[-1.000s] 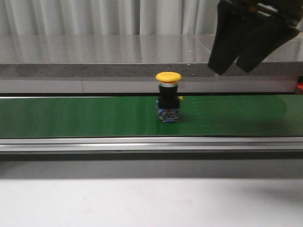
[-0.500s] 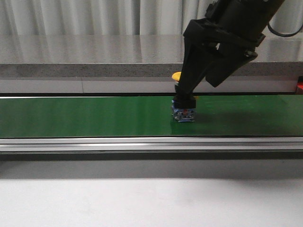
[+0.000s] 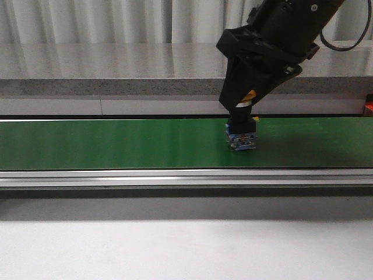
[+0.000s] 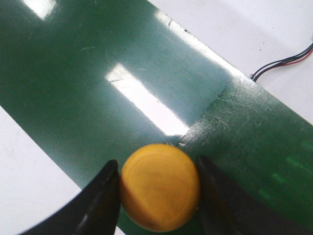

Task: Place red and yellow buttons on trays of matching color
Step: 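Move the right gripper to the yellow button on the belt, grasp it, then place the yellow button in the yellow tray and release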

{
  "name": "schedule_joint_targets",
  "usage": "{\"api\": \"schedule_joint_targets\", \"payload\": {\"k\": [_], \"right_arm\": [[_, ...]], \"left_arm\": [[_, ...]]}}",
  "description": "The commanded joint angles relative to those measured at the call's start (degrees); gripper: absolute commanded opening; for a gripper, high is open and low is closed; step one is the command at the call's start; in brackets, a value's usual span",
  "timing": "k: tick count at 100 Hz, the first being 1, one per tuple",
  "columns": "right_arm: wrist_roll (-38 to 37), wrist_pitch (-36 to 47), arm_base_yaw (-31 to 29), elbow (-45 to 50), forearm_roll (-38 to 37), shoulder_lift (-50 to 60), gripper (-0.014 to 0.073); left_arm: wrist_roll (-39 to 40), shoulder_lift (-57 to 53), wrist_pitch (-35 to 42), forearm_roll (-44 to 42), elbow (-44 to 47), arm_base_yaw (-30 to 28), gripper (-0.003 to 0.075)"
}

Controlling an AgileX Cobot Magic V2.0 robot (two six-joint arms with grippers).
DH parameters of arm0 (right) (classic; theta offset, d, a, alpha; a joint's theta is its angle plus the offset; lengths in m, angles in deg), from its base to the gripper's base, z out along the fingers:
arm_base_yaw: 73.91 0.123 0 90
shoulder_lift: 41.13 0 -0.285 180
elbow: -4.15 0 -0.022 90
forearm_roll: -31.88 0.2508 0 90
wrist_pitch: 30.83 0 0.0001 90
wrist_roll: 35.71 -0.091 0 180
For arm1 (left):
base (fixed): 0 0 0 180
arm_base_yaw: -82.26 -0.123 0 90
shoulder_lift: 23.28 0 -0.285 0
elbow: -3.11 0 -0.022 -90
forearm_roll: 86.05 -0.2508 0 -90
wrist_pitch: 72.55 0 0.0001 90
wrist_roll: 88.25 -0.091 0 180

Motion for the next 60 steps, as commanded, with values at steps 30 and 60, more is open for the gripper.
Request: {"api": "schedule_joint_targets", "payload": {"k": [30, 60], "right_arm": [[-9.97, 2.71, -1.28, -1.11, 0.81, 9.67, 0.0162], [-20.93, 3.01, -6.41, 4.41, -7.92, 17.16, 0.0162]], "left_arm": [[0.12, 0.34, 3.86, 0.96, -1.56, 0.34, -0.0021], [0.12, 0.34, 3.86, 0.96, -1.56, 0.34, -0.0021]]}}
